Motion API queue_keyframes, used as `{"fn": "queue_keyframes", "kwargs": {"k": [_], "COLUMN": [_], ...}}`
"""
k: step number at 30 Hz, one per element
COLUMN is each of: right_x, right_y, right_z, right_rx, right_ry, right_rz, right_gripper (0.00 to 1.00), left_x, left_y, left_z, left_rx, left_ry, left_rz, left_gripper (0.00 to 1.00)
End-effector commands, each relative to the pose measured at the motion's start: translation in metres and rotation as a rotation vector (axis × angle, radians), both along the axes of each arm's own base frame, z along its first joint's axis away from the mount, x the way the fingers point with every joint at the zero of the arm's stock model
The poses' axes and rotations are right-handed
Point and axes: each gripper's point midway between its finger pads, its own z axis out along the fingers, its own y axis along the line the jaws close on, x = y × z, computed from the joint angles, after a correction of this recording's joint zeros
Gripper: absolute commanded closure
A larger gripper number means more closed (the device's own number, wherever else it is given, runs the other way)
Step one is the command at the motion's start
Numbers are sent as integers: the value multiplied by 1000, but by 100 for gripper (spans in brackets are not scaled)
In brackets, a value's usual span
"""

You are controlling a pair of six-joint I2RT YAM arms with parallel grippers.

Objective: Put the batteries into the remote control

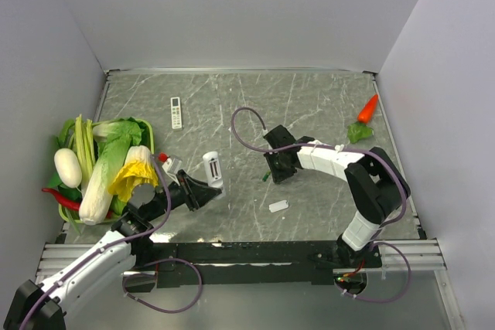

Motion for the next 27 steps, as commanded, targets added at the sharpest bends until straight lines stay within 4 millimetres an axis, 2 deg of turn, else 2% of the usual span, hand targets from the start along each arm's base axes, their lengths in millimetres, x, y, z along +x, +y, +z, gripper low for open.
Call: {"fn": "queue_keyframes", "kwargs": {"k": [1,4,7,10,13,18,21,27], "right_x": [-8,-9,-10,-9,-8,-12,-15,-33], "right_y": [-5,-5,-6,-7,-2,17,35,68], "right_z": [-12,-12,-9,1,23,80,123,198], "right_rx": [-26,-20,-17,-9,44,171,244,377], "right_ry": [48,50,45,21,-32,-147,-230,-321], "right_rz": [-6,-8,-11,-8,4,47,95,213], "right_gripper": [73,76,85,96,99,100,100,100], "left_x": [2,2,2,2,2,4,8,13], "left_y": [-1,-1,-2,-3,-5,-8,-11,-21], "left_z": [22,22,23,23,24,28,28,20], "left_rx": [-44,-46,-51,-54,-71,-123,-152,-187], "left_ry": [-62,-60,-60,-56,-47,-25,21,114], "left_rz": [-1,-1,-1,-8,-16,-21,-9,26], "left_gripper": [99,99,99,99,99,99,99,98]}}
